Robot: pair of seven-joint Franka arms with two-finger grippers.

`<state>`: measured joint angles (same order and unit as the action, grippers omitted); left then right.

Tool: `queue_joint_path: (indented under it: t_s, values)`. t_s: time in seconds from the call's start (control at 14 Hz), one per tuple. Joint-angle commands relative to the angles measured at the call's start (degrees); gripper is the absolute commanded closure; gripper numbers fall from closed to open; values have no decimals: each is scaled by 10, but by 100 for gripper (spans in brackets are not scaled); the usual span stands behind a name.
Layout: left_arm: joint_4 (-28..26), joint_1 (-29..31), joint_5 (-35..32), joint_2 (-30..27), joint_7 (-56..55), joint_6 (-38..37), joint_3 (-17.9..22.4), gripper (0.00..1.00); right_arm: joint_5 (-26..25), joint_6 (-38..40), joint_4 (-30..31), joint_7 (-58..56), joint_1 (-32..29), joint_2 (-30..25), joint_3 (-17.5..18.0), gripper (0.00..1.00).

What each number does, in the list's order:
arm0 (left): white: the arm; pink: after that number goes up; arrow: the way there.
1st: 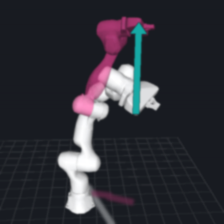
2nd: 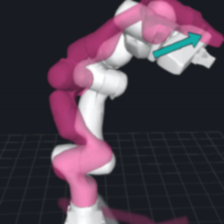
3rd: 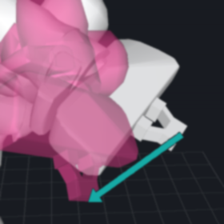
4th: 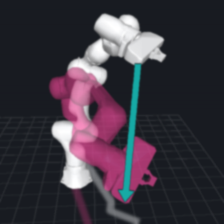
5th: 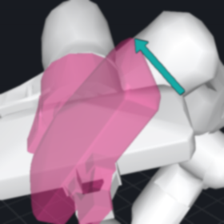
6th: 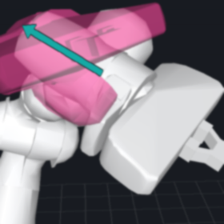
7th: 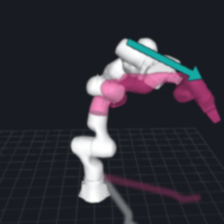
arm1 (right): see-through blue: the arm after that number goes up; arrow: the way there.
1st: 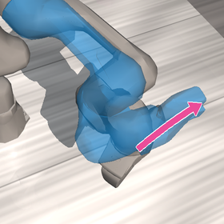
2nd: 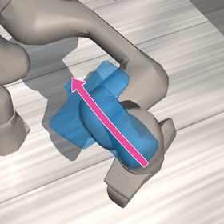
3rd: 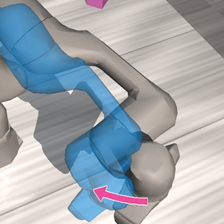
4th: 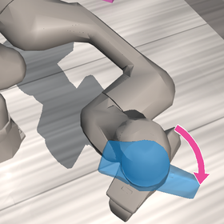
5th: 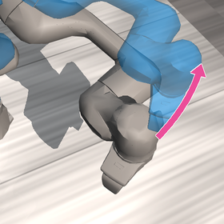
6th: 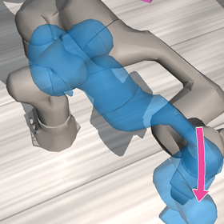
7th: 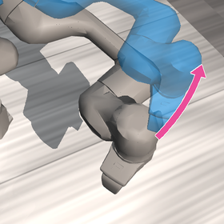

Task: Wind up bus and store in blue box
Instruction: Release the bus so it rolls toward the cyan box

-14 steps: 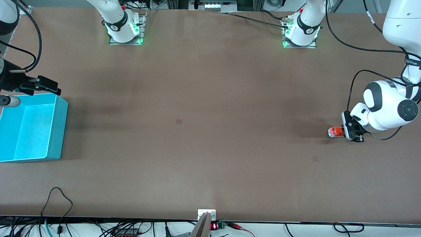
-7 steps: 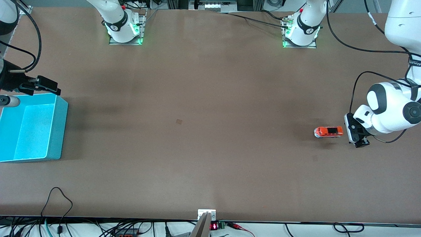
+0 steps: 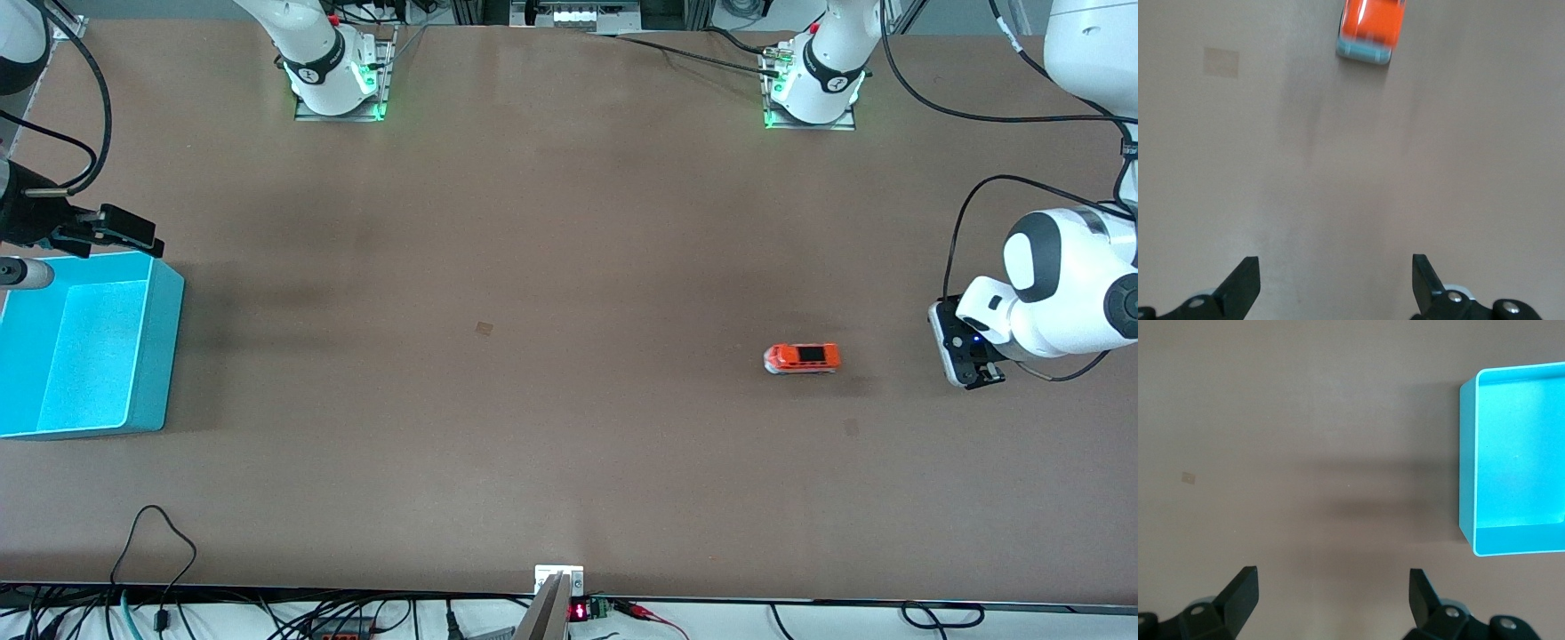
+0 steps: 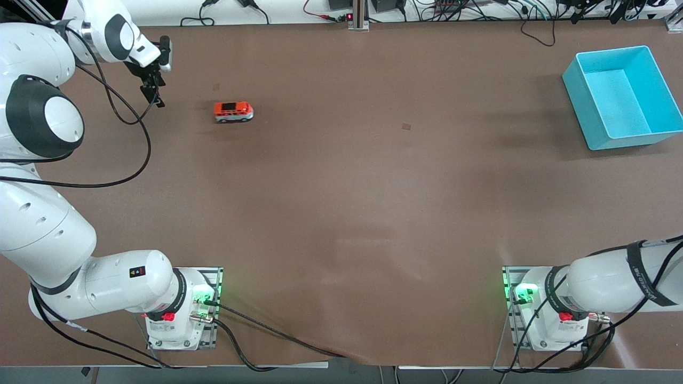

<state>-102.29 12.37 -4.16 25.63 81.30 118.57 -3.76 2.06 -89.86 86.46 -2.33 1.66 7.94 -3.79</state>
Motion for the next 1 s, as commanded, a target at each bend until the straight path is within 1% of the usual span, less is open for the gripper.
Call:
queue_joint_path:
  t_s: [0.0,0.14,0.21,0.36,0.5,0.64,0.79,0.86,0.93]
  values:
    - [35,-6,-6,-25,-75,-79,-7,0,1,1,-9,-1,-3,5,1,0]
    - [63,-8,-6,-42,-155,-150,-23,0,1,1,-9,-1,-3,9,1,0]
    - [84,-8,-6,-50,-210,-191,-32,0,1,1,-9,-1,-3,9,1,0]
    - [129,-8,-6,-57,-300,-250,-49,0,-1,1,-9,-2,-3,9,1,0]
    - [161,-8,-6,-59,-389,-272,-60,0,-1,2,-9,-1,-3,9,1,0]
    - [196,-9,-6,-61,-435,-274,-67,0,0,2,-9,-1,-4,9,1,0]
    - [200,-21,-1,-80,-463,-278,-67,0,0,3,-9,-1,-4,9,1,0]
    - [193,-25,5,-97,-496,-280,-59,0,0,3,-9,-1,-3,10,1,0]
    - [172,-38,11,-127,-540,-275,-48,0,0,4,-9,-1,-4,10,1,0]
